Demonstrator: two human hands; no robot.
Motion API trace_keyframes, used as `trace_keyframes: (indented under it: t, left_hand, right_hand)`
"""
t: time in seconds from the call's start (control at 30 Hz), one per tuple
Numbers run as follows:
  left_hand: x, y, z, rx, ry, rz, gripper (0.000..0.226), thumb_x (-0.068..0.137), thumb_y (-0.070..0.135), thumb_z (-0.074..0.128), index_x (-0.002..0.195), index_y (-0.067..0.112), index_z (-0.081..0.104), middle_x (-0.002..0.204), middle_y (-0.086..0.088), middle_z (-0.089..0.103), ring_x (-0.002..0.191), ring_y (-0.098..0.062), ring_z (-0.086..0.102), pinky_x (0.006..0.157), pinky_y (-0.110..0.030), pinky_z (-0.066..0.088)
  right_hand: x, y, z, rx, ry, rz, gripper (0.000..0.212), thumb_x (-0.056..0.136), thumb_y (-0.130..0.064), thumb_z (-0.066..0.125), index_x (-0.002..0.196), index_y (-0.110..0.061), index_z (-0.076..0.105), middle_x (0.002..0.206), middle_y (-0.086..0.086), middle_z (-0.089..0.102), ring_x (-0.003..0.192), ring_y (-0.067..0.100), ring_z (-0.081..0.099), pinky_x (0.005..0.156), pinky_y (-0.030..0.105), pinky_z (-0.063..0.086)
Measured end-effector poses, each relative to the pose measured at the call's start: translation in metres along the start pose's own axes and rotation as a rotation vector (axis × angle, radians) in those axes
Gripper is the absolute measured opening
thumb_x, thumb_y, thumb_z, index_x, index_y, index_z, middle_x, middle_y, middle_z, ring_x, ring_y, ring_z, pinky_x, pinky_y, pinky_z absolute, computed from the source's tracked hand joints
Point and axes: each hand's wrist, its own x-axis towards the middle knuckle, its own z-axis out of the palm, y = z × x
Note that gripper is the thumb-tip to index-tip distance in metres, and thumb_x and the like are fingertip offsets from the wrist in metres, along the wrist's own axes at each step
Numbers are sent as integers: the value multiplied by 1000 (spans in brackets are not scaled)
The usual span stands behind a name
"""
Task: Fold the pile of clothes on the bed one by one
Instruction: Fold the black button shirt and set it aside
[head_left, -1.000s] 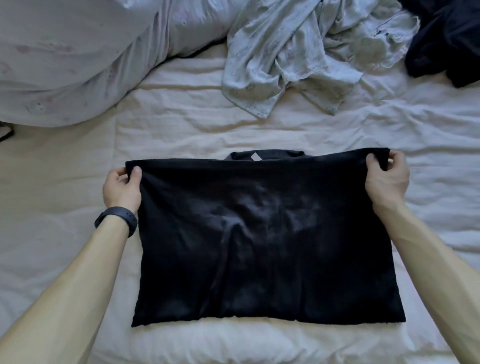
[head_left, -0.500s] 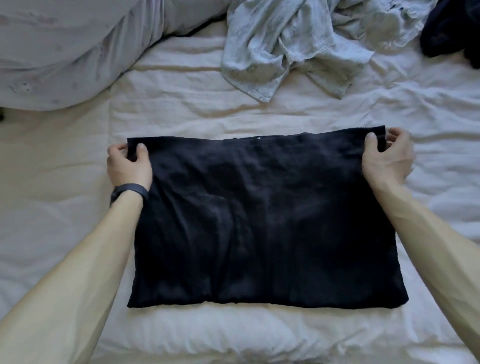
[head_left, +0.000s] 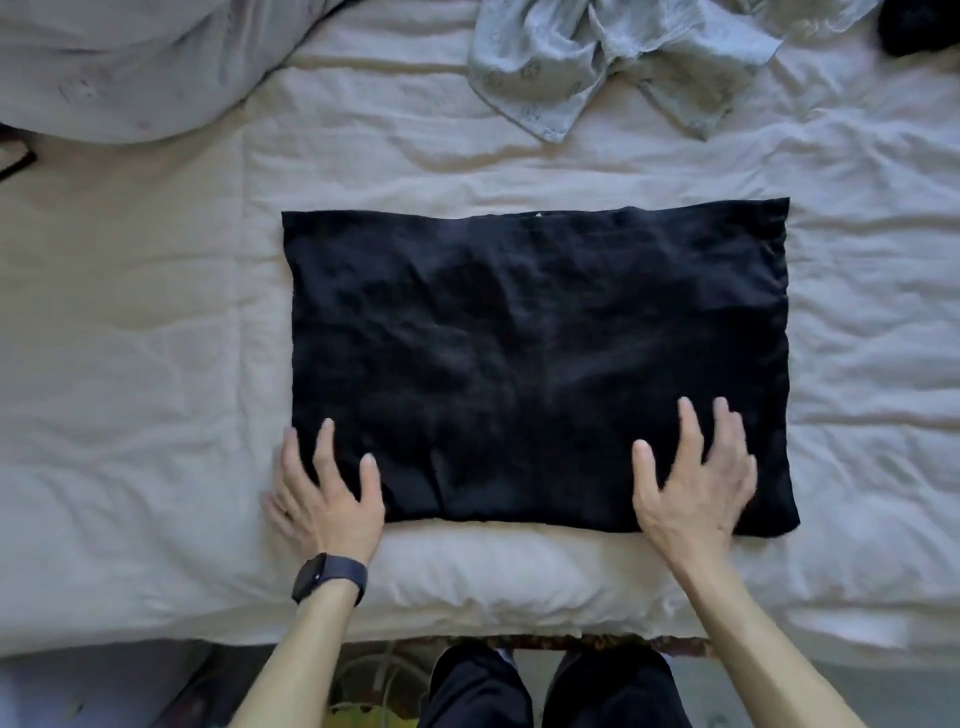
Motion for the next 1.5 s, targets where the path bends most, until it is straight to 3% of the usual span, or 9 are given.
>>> trace_keyframes:
  t: [0.2, 0.37, 0.47, 0.63, 0.73, 0.87, 0.97, 1.13, 1.5]
  left_hand:
    - [-6, -38, -31, -649, -137, -901, 56, 85, 61, 66, 104, 8, 60, 103, -18, 65, 99, -38, 64, 86, -46, 52]
    - [1, -30, -35, -1102, -156, -1027, 20, 100, 35, 60, 97, 15, 57, 100, -8, 62, 81, -18, 63, 64, -28, 54]
    - [7, -31, -44, -1230, -60, -1123, 16, 104, 28, 54, 112, 14, 53, 89, -3, 59, 74, -12, 58, 67, -26, 53]
    - [-12, -49, -49, -1272, -29, -1237, 18, 102, 26, 56, 114, 13, 51, 85, -3, 55, 72, -11, 55, 57, -22, 53]
    - [-27, -53, -42, -1197, -17, -1250, 25, 101, 29, 58, 118, 11, 53, 92, -4, 58, 73, -12, 56, 58, -24, 51]
    - [-30, -38, -38, -727, 36, -1062, 49, 98, 42, 57, 135, 10, 51, 126, -9, 57, 97, -27, 60, 90, -39, 49]
    - [-28, -2, -39, -320, 113, -355, 63, 92, 46, 56, 145, 15, 41, 151, -15, 37, 136, -37, 38, 112, -54, 32]
    - [-5, 60, 5, 64, -301, 556, 66, 95, 57, 38, 156, 38, 22, 167, 0, 11, 154, -23, 8, 121, -56, 9]
    - [170, 178, 2, -34, -221, 623, 65, 99, 42, 52, 156, 21, 29, 153, -4, 43, 141, -27, 37, 117, -45, 26]
  right_hand:
    - [-34, 36, -33, 645, 136, 1071, 72, 89, -49, 70, 141, -8, 40, 144, 14, 42, 126, 31, 46, 107, 48, 41]
    - [-24, 47, -39, 1001, 170, 1069, 20, 92, -39, 71, 91, -20, 64, 96, -1, 68, 75, 13, 61, 72, 29, 51]
    - [-17, 60, -39, 1006, 257, 1094, 10, 95, -31, 67, 87, -25, 64, 92, -6, 67, 81, 15, 65, 77, 31, 55]
    - [-25, 82, -39, 1080, 300, 1105, 3, 97, -22, 66, 95, -19, 65, 90, 0, 60, 61, 9, 51, 50, 21, 41]
    - [-35, 82, -33, 1022, 301, 1125, 12, 97, -27, 65, 102, -16, 65, 99, 4, 65, 69, 14, 56, 62, 26, 47]
    - [-40, 69, -33, 623, 229, 1070, 60, 92, -49, 59, 134, -8, 48, 135, 11, 50, 118, 30, 51, 103, 43, 42]
    - [-37, 33, -35, 289, 237, 593, 76, 87, -56, 50, 147, -10, 37, 157, 16, 28, 143, 39, 28, 116, 55, 22]
    - [-15, -28, 6, -68, -101, -238, 66, 98, -53, 43, 157, -26, 31, 169, 8, 14, 157, 26, 6, 121, 56, 11]
    - [192, -85, -29, -48, -107, -335, 56, 103, -33, 45, 157, -26, 29, 160, -2, 36, 153, 19, 19, 121, 48, 9]
